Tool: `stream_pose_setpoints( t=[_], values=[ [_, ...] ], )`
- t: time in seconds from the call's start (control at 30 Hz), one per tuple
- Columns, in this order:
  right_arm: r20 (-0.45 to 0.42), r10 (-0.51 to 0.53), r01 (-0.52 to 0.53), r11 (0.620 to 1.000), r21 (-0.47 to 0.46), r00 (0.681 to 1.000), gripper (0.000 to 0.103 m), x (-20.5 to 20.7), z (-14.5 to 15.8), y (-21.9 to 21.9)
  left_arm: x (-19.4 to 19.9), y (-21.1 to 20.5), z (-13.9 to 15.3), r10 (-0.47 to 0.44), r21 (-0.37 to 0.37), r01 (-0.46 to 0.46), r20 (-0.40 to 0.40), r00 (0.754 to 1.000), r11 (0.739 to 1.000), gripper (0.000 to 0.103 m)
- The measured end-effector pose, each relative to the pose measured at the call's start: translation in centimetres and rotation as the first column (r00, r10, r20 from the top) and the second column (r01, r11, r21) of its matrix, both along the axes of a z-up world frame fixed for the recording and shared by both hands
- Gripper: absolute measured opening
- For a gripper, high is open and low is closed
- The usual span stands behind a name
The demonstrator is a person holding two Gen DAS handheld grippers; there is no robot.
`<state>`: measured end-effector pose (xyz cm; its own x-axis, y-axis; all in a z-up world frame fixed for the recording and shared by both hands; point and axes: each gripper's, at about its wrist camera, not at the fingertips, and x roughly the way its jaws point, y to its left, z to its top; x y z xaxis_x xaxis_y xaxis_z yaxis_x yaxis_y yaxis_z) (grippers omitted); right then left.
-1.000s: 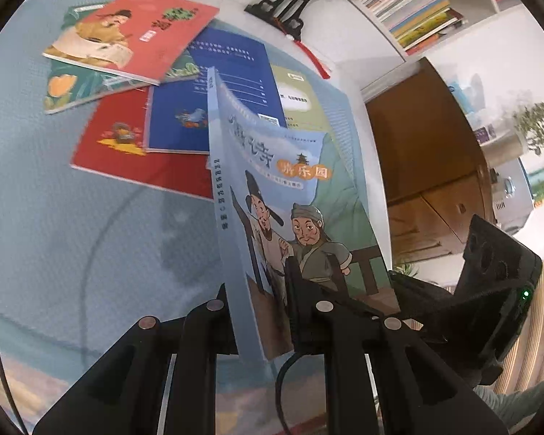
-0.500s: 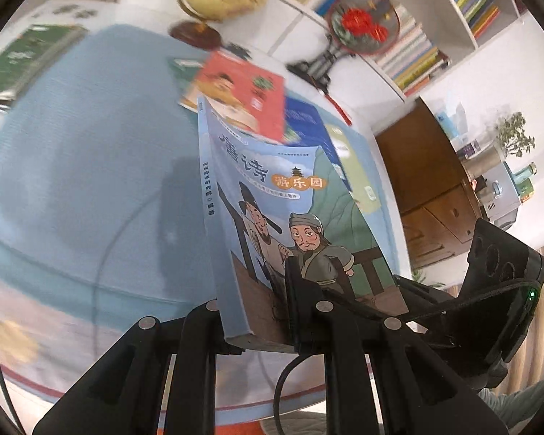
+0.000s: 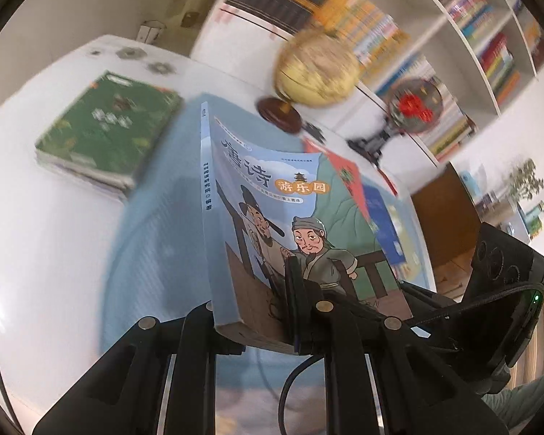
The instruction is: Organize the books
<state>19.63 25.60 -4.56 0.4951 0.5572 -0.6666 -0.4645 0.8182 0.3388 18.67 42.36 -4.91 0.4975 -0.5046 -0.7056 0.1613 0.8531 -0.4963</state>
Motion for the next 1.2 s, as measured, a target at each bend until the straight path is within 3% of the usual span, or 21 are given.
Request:
stream_pose_setpoints(
  t=[0.27, 0.5, 0.6, 0.7, 0.8, 0.93, 1.1, 1.2],
  values=[
    [-0.031, -0.029, 0.029, 1.0, 0.0, 0.999, 0.032, 12.7, -1.4, 9.5, 12.7, 9.9, -3.1, 0.011, -0.032, -0.012, -0.05, 0.999, 0.999, 0.013],
    [-0.058, -0.031, 0.028, 0.998, -0.056, 0.998, 0.032, 19.0, -4.3, 14.4, 18.7, 14.3, -7.3, 0.027, -0.074, -0.034, -0.091, 0.995, 0.997, 0.014],
    [-0.098, -0.055, 0.053, 0.998, -0.024, 0.994, 0.032, 20.2, -5.1, 14.4, 19.6, 15.4, -8.3, 0.039, -0.12, -0.053, -0.117, 0.992, 0.991, 0.015],
    [-0.158, -0.073, 0.076, 0.997, 0.012, 0.985, 0.033, 20.9, -5.9, 14.4, 19.5, 16.3, -9.3, 0.06, -0.131, -0.083, -0.173, 0.983, 0.988, 0.025],
    [-0.202, -0.07, 0.071, 0.997, -0.002, 0.977, 0.033, 21.1, -6.8, 15.1, 18.6, 17.9, -10.3, 0.083, -0.142, -0.119, -0.236, 0.968, 0.983, 0.026],
    [-0.227, -0.059, 0.056, 0.998, -0.021, 0.972, 0.033, 20.9, -7.9, 16.3, 17.1, 19.9, -10.9, 0.158, -0.09, -0.189, -0.27, 0.95, 0.978, 0.026],
    [-0.243, -0.047, 0.044, 0.999, -0.021, 0.969, 0.035, 20.5, -8.8, 18.0, 15.9, 21.9, -10.1, 0.268, -0.048, -0.287, -0.235, 0.934, 0.957, 0.026],
    [-0.236, -0.035, 0.025, 0.999, -0.045, 0.971, 0.041, 20.2, -8.7, 18.4, 14.5, 22.9, -9.4, 0.345, -0.032, -0.358, -0.199, 0.917, 0.933, 0.026]
  ],
)
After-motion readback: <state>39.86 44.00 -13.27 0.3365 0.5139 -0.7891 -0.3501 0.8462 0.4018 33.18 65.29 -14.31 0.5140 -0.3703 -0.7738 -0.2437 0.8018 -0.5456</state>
